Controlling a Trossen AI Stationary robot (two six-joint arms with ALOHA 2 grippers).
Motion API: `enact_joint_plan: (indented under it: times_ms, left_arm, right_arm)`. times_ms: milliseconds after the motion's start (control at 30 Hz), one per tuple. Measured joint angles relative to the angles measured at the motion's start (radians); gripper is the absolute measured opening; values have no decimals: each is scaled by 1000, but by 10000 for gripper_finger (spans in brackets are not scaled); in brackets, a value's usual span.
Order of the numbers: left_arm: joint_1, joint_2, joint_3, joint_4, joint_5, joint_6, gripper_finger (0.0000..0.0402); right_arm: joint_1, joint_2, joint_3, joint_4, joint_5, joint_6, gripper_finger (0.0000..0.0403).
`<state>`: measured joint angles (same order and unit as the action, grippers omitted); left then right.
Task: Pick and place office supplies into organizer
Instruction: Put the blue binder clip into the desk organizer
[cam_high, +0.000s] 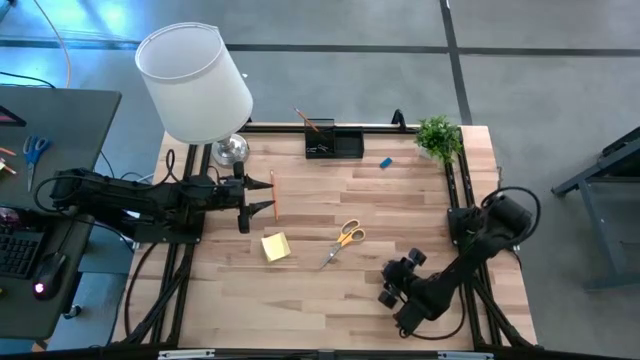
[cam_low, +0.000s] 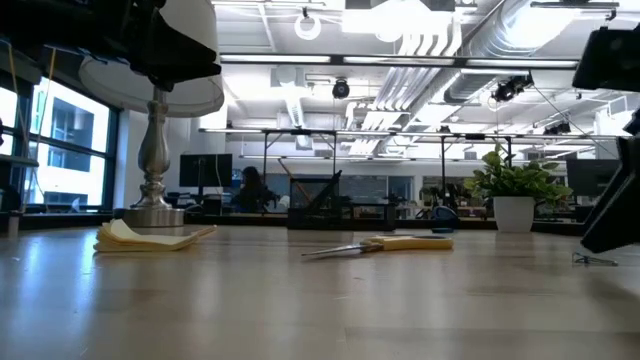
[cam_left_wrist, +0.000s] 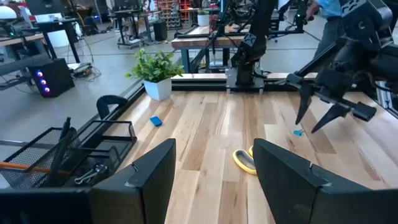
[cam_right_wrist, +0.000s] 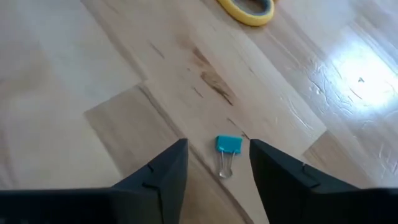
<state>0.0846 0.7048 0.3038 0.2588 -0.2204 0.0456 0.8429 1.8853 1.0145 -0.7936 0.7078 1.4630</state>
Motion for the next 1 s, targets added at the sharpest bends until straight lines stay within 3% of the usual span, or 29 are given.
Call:
enact_joint_plan:
  times_ms: [433,1000]
  left_arm:
    - [0,0,0,-8,3,0,205]
    - [0,0,0,-9,3,0,205]
  right_arm:
    - [57,9,-100,58,114,256,135]
    - [38,9,-114,123,151,204,135]
